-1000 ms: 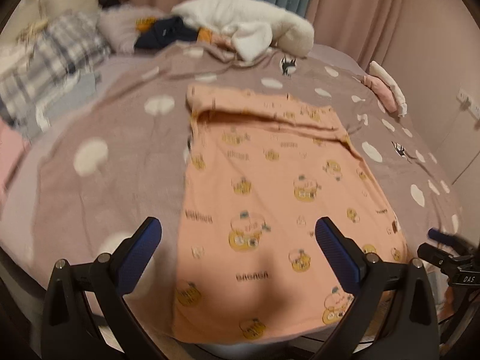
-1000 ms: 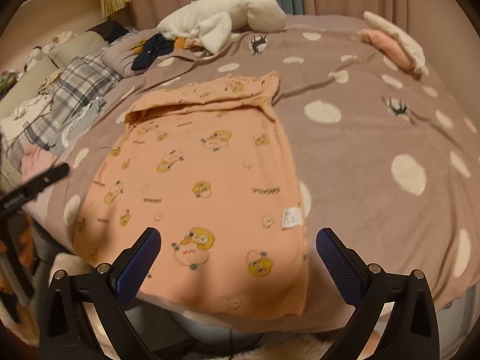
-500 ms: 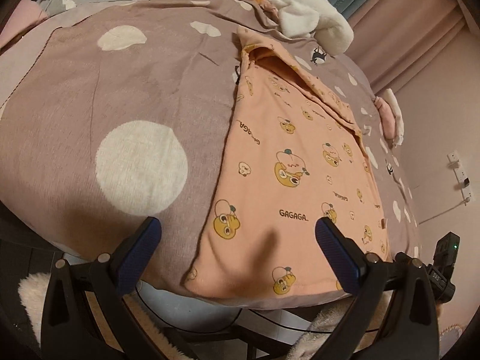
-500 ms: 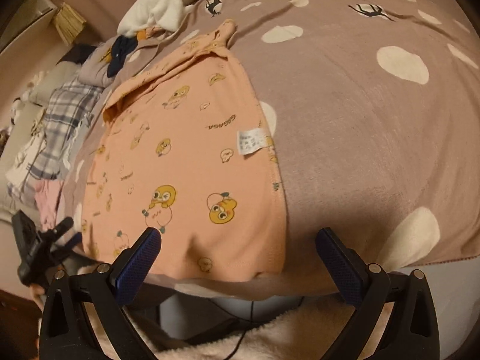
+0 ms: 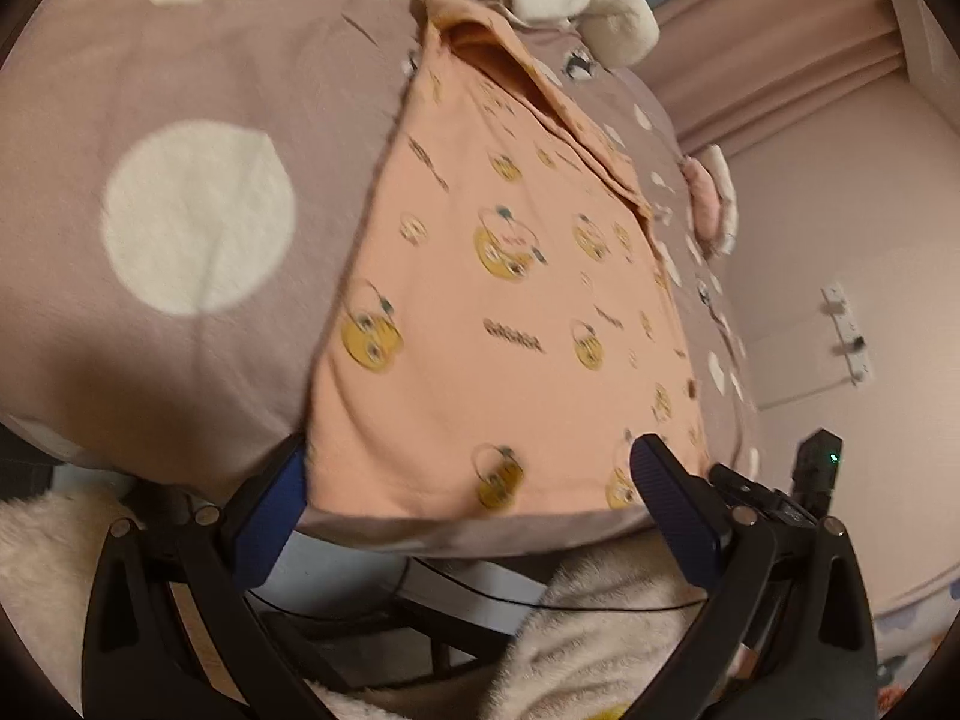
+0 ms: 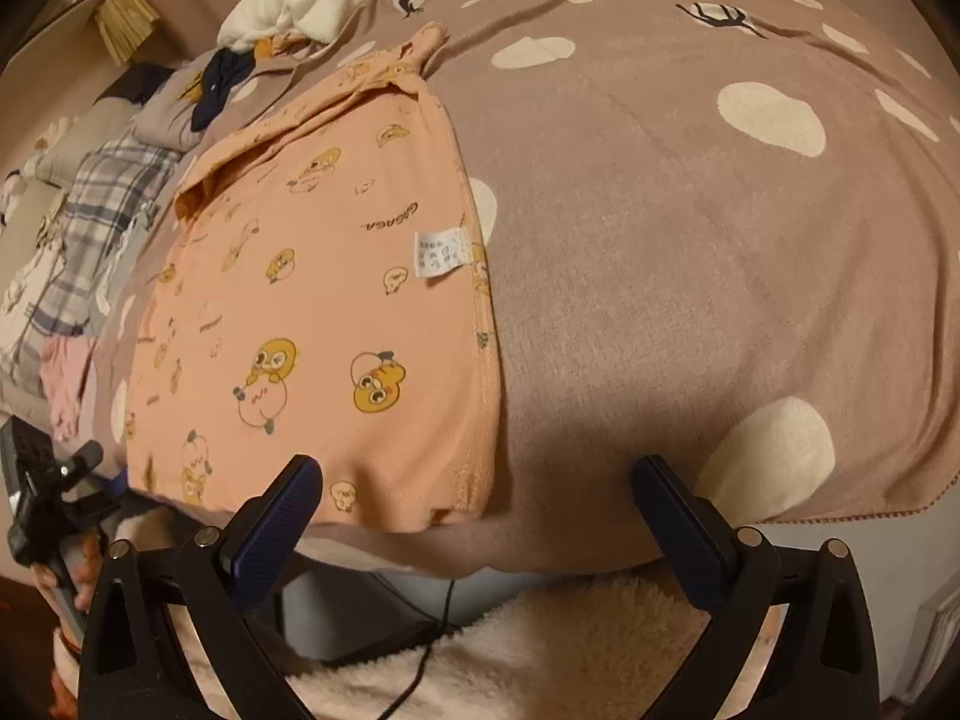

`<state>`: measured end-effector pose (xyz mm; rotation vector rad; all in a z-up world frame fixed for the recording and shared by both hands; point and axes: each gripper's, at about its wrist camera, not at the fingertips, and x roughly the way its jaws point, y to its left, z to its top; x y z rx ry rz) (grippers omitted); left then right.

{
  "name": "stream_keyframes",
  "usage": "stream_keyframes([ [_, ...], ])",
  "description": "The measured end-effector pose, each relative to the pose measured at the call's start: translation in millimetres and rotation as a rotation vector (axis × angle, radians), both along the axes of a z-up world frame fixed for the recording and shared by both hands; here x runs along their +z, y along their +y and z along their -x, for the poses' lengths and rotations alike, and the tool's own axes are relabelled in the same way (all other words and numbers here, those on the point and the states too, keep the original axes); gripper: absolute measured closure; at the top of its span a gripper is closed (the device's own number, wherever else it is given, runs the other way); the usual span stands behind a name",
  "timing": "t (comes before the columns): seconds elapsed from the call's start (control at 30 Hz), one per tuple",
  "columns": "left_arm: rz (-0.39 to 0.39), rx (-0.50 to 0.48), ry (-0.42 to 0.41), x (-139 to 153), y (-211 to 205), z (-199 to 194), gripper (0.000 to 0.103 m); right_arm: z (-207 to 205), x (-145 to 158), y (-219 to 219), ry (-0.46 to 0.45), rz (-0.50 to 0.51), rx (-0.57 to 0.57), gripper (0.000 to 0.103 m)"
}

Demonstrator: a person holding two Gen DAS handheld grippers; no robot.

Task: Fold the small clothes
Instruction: 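Move both grippers to the hem of the folded onesie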

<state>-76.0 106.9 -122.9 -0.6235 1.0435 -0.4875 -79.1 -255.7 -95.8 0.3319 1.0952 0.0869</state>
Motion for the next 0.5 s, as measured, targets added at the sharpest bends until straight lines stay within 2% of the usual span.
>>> stream_keyframes([
  [0.1,0.056,-0.046,0.016,-2,-6,1,0.002,3,-2,6,-0.002,-0.044,0.062,0.0],
  [0.17,0.075,-0.029,0.027,-3,-4,1,0.002,3,-2,6,-0.008,-0.095,0.081,0.0],
  [0.33,0.138,-0.003,0.049,2,2,-5,0.002,4,-3,0,-0.022,-0.195,0.048,0.0],
  [0.5,0.161,0.037,-0.013,19,2,-7,0.005,4,-6,-7,-0.052,-0.455,0.052,0.0],
])
